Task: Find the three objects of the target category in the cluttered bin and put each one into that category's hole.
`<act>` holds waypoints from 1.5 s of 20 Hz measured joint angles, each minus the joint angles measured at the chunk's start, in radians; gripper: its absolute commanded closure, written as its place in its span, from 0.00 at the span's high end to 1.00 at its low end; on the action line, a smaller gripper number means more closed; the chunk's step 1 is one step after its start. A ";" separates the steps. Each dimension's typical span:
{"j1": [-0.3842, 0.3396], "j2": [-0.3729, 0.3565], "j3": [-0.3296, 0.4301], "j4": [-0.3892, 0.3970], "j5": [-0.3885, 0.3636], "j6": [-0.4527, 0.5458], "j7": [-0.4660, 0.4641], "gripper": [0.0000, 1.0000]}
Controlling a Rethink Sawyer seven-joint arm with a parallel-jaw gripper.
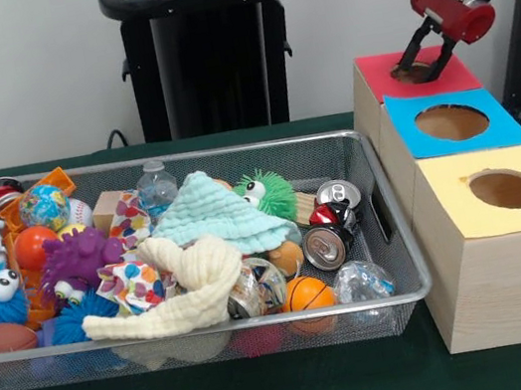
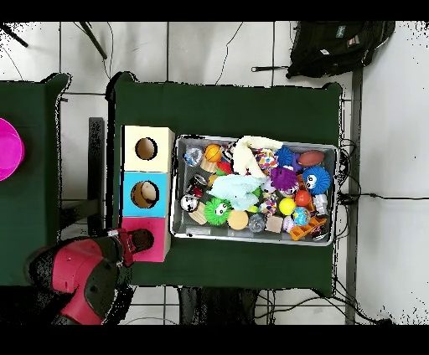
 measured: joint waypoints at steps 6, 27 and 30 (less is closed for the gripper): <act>-0.002 -0.016 0.006 0.016 0.000 -0.017 0.000 1.00; -0.052 -0.343 0.027 0.093 -0.034 -0.054 0.000 1.00; -0.073 -0.395 0.027 0.094 -0.059 -0.054 0.000 1.00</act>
